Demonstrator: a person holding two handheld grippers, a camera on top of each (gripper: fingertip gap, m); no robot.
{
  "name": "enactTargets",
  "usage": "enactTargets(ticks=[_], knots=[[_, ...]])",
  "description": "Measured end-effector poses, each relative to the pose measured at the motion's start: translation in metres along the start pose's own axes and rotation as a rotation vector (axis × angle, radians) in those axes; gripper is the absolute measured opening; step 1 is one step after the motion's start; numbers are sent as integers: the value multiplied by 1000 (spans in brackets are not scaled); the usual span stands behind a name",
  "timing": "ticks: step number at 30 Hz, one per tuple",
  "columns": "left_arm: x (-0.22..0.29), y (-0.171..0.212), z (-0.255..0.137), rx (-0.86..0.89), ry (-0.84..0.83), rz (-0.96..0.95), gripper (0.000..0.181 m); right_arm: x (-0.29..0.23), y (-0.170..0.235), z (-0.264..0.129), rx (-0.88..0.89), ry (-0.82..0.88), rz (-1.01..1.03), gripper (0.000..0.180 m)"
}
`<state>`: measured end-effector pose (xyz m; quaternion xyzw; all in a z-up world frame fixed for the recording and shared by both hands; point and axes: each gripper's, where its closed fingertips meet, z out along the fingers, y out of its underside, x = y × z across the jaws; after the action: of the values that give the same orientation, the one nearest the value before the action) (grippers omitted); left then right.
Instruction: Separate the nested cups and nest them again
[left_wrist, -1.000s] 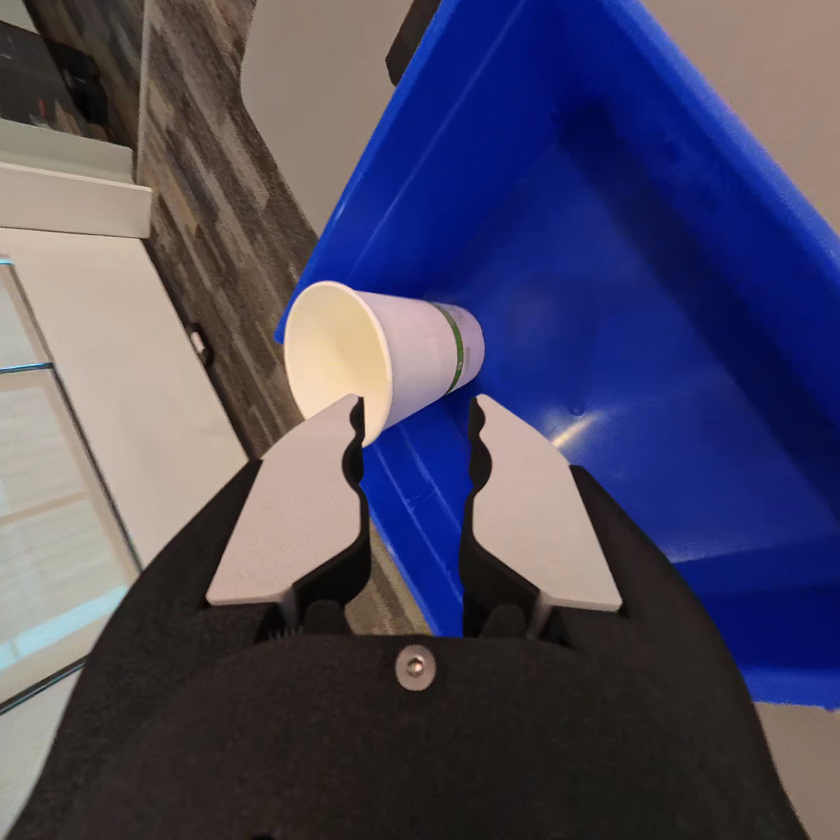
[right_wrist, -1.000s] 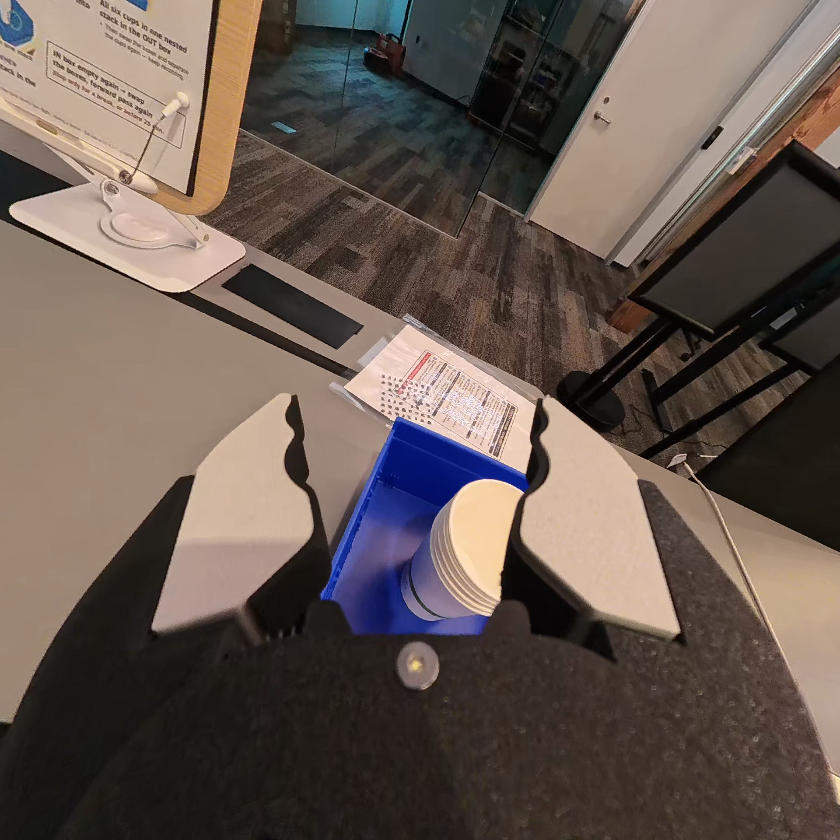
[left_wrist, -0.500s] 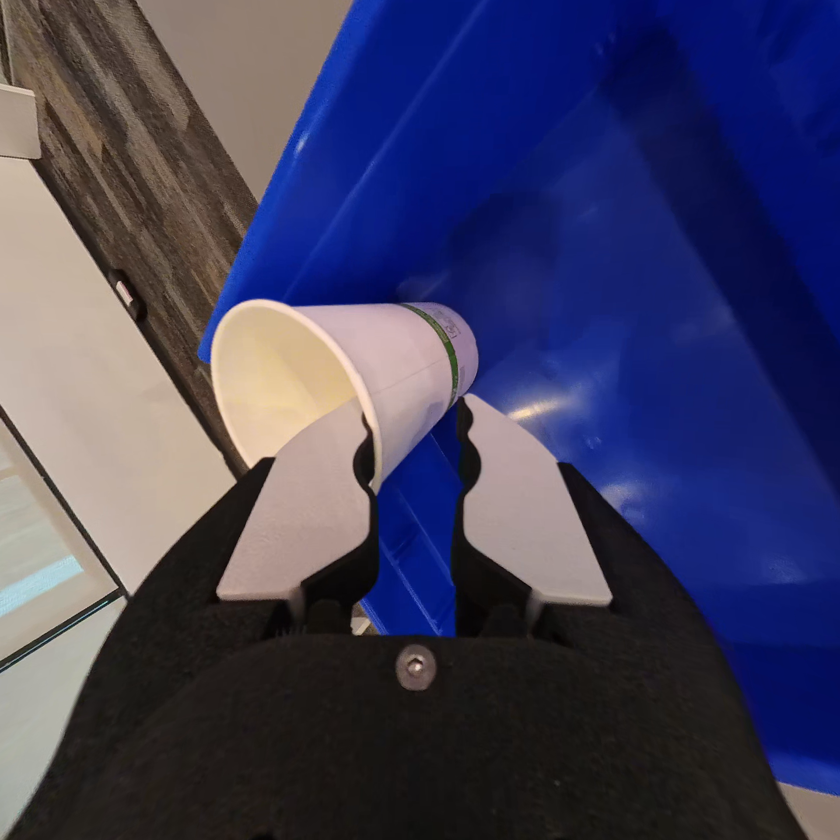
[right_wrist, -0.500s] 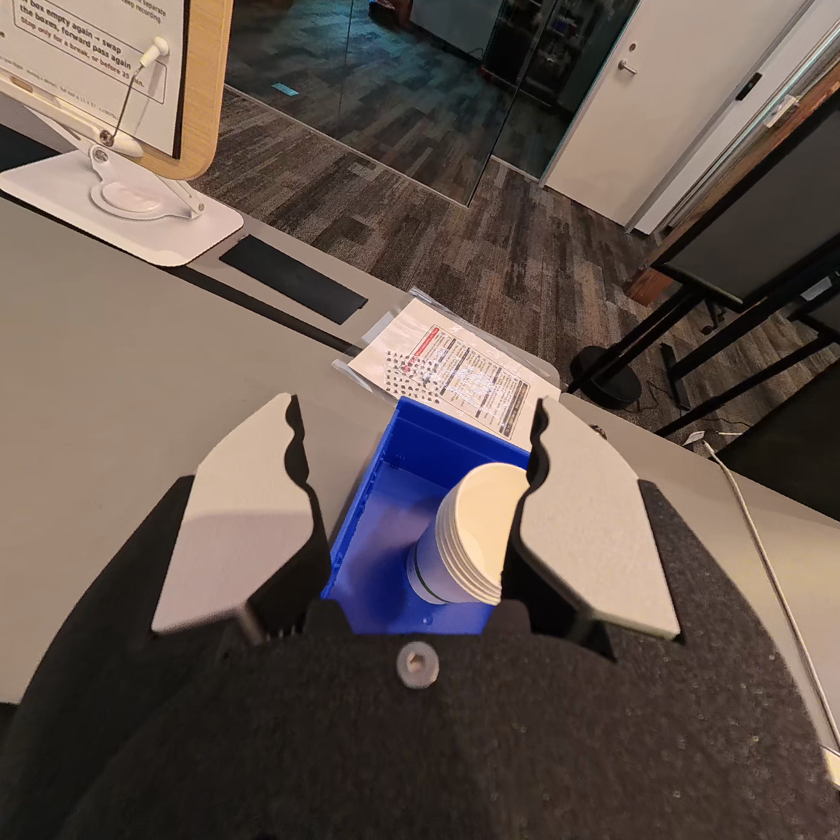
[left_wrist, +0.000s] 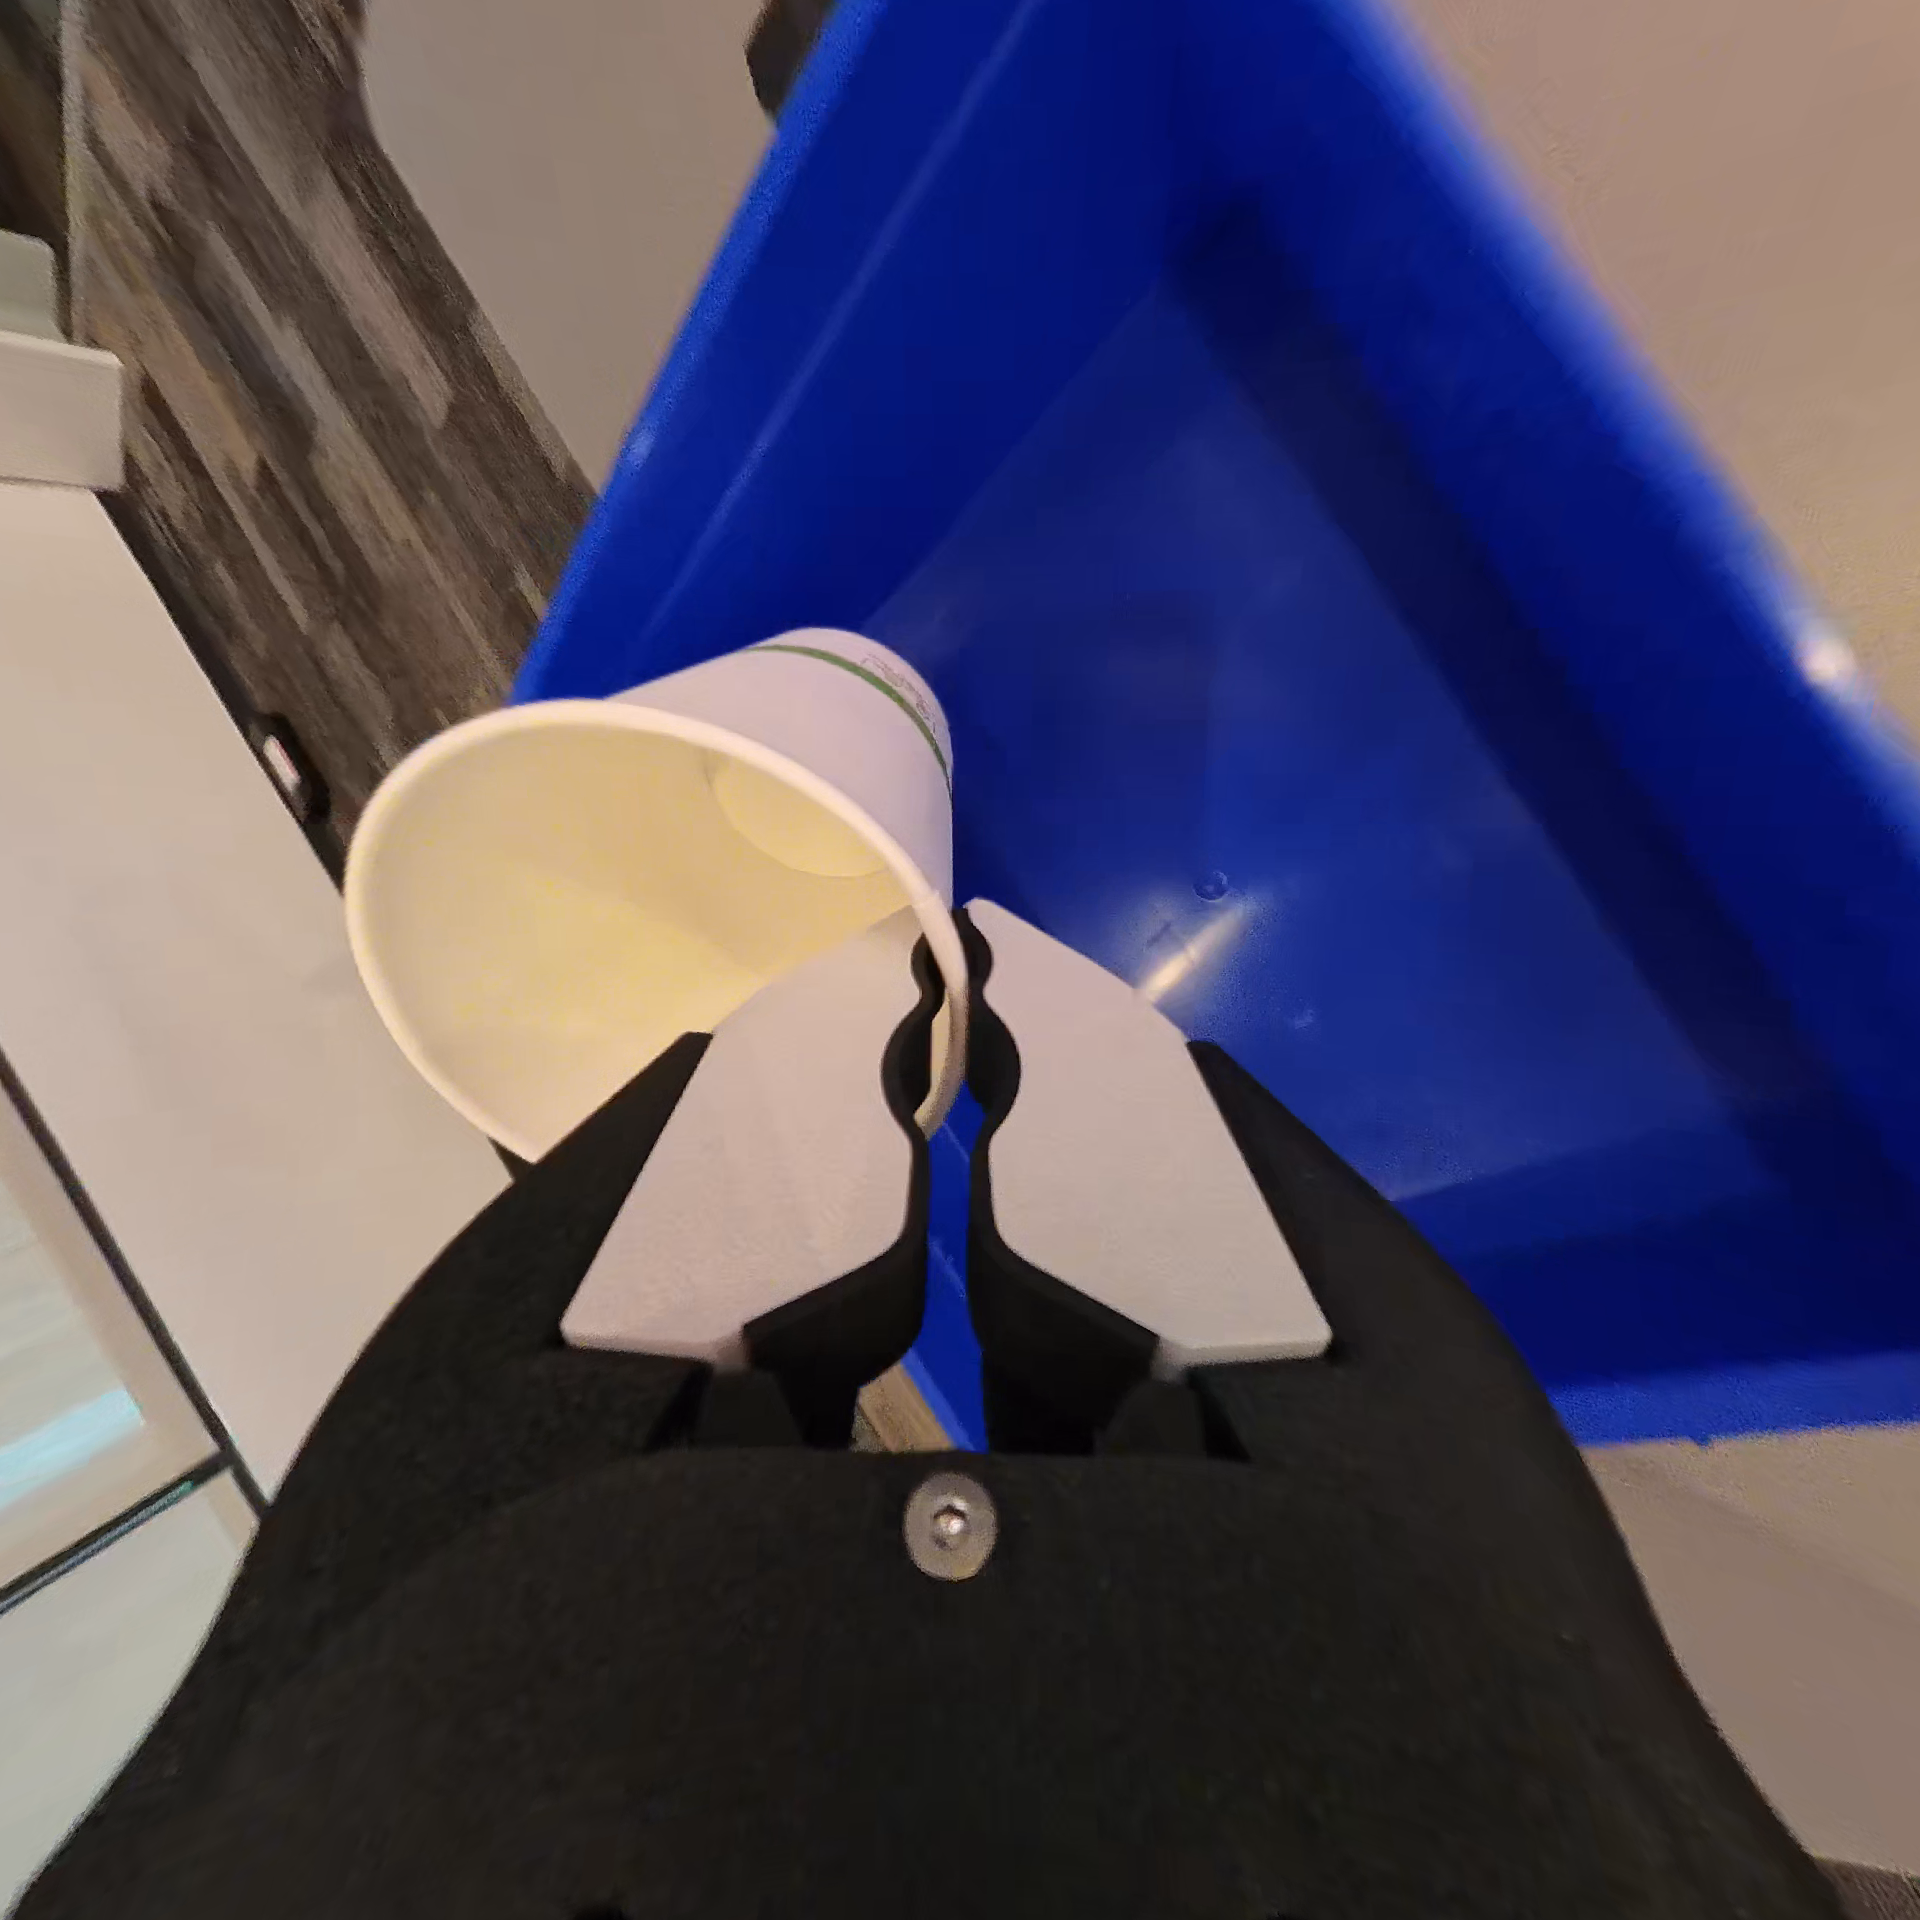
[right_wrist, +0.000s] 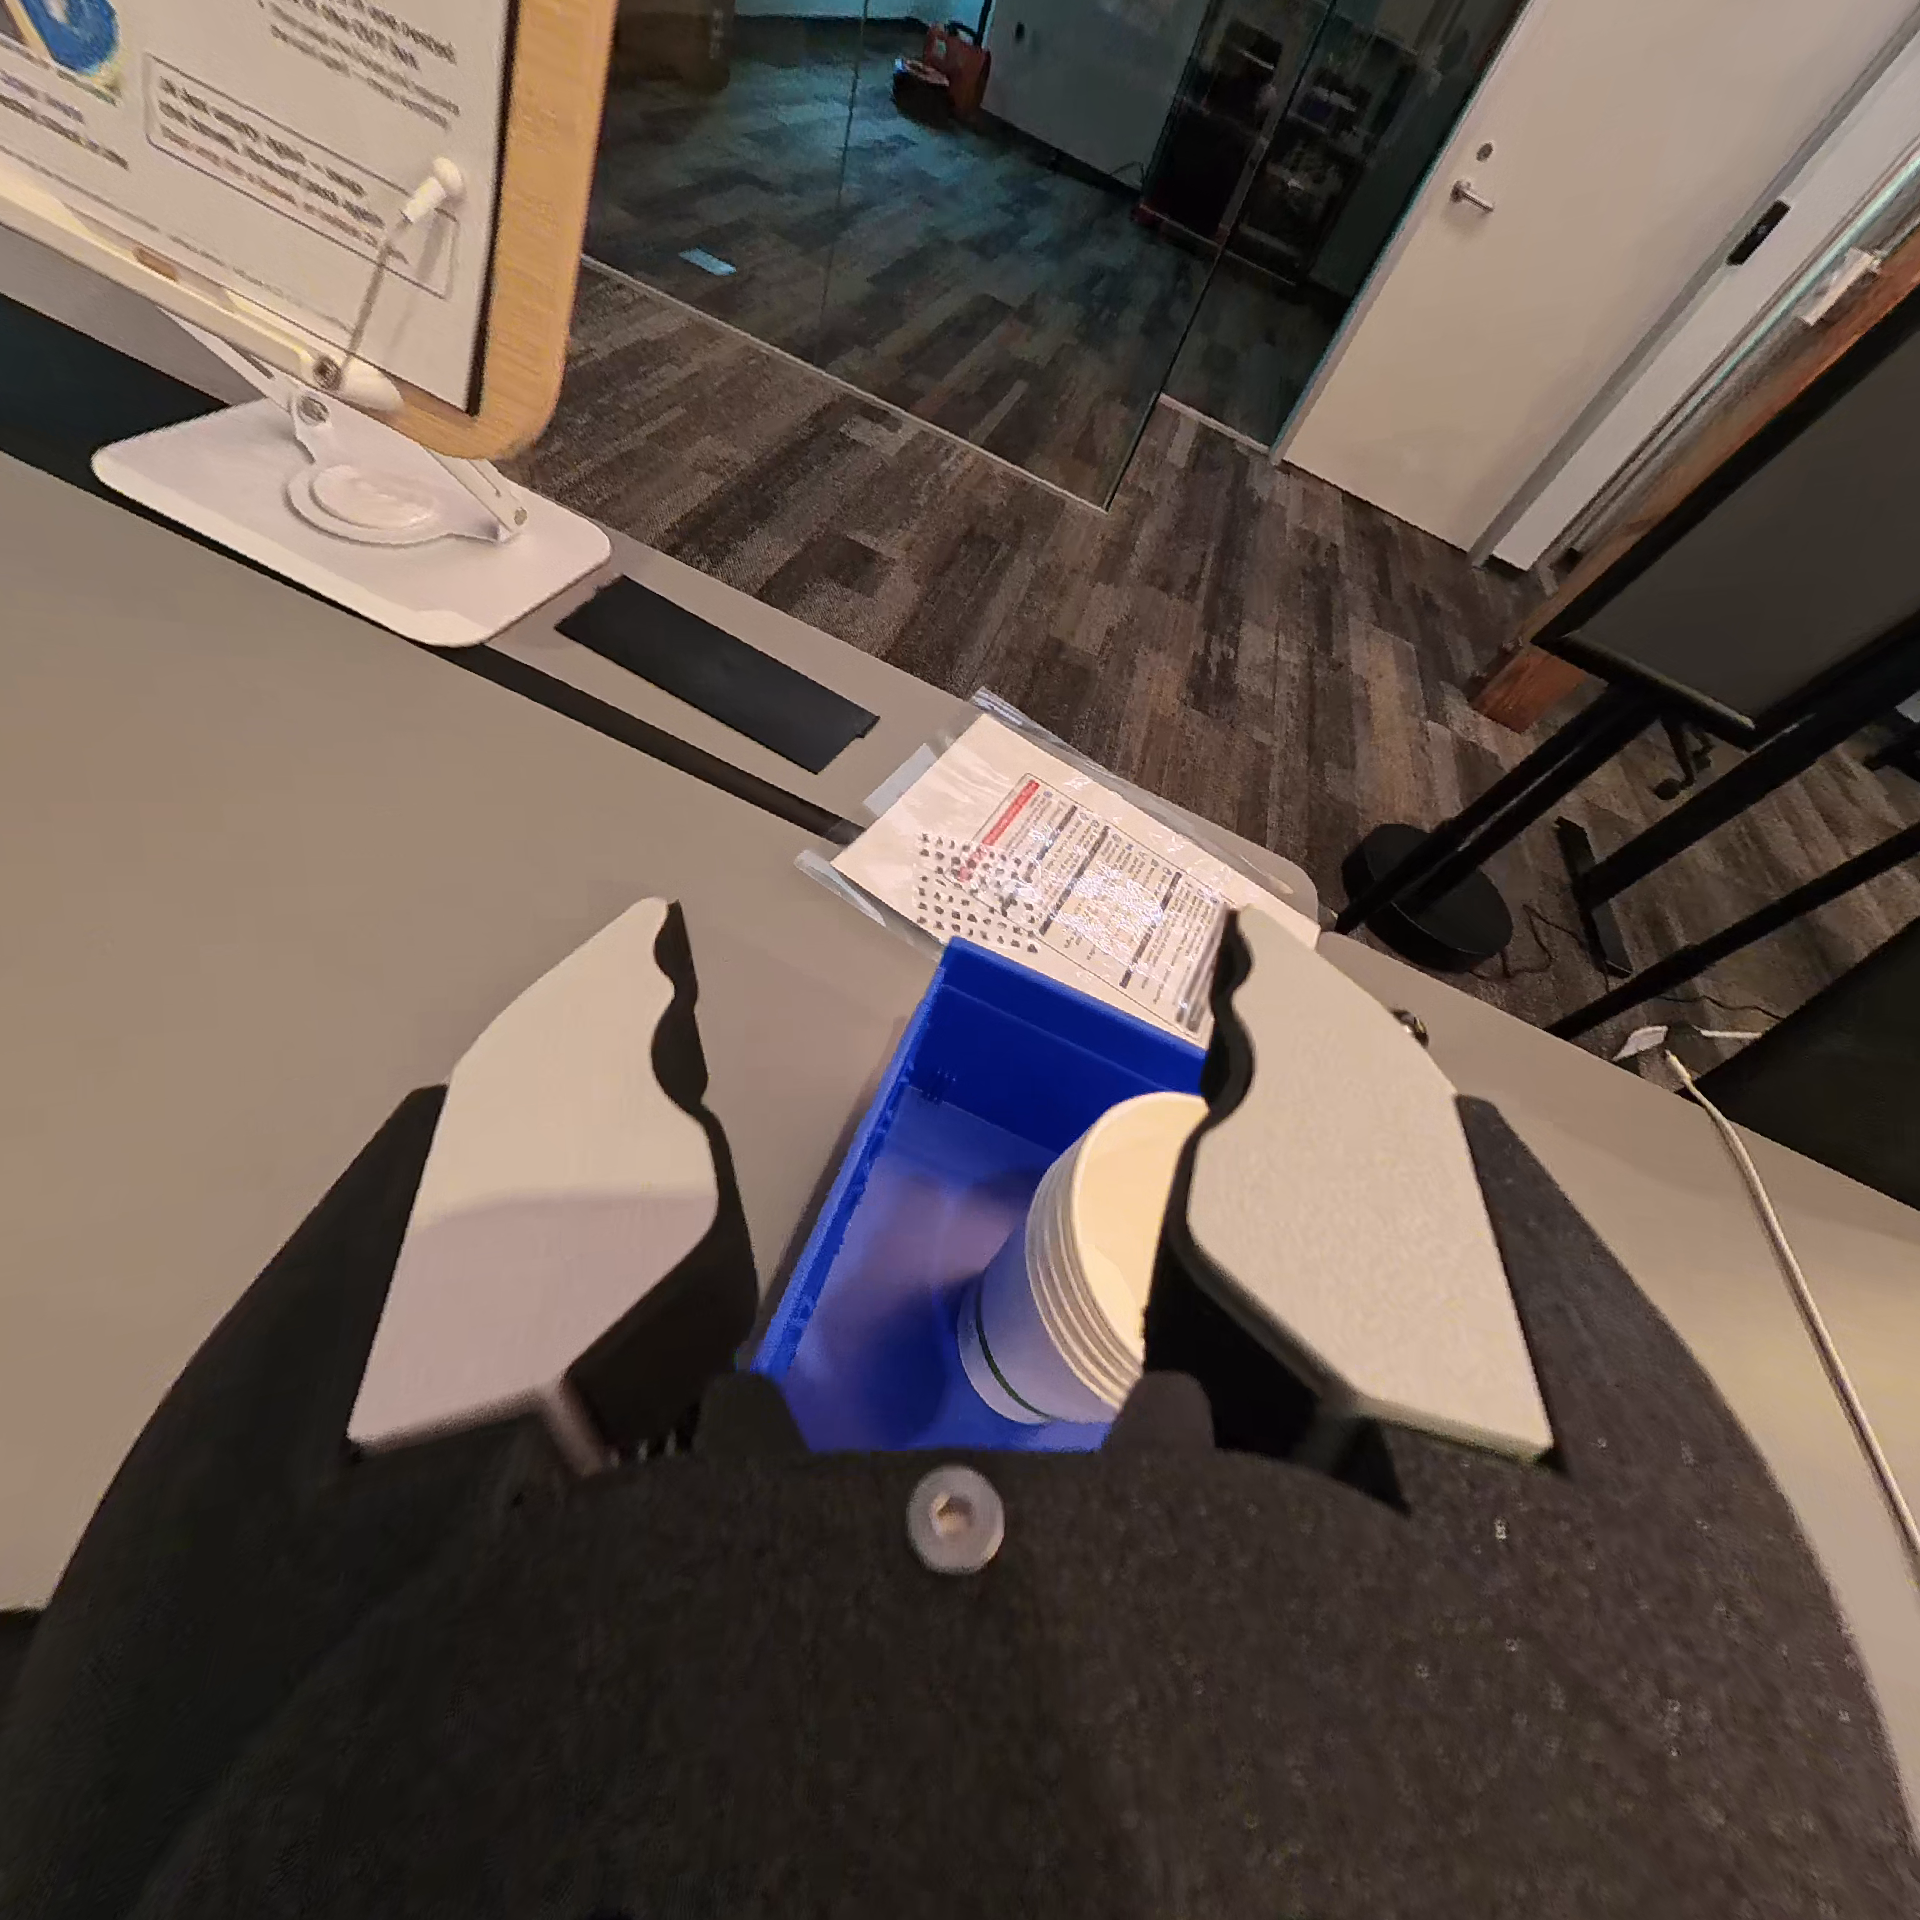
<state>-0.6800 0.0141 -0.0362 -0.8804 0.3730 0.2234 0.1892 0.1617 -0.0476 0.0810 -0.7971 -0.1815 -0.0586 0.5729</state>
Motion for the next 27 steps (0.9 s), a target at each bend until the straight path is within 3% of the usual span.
enactTargets(ticks=[5, 12, 16, 19, 27], knots=[[17, -51, -90, 248, 12, 61, 0, -33, -33, -1, 121, -108, -37, 94], [145, -154, -208, 582, 148, 347, 0, -163, -105, -14, 361, -534, -161, 93], [221, -192, -236, 648, 200, 496, 0, -264, -128, -30, 427, -768, -298, 93], [265, -210, -247, 673, 223, 585, 0, -325, -132, -34, 446, -829, -411, 93], [330, -220, -265, 684, 295, 780, 0, -393, -107, -24, 421, -897, -594, 100]])
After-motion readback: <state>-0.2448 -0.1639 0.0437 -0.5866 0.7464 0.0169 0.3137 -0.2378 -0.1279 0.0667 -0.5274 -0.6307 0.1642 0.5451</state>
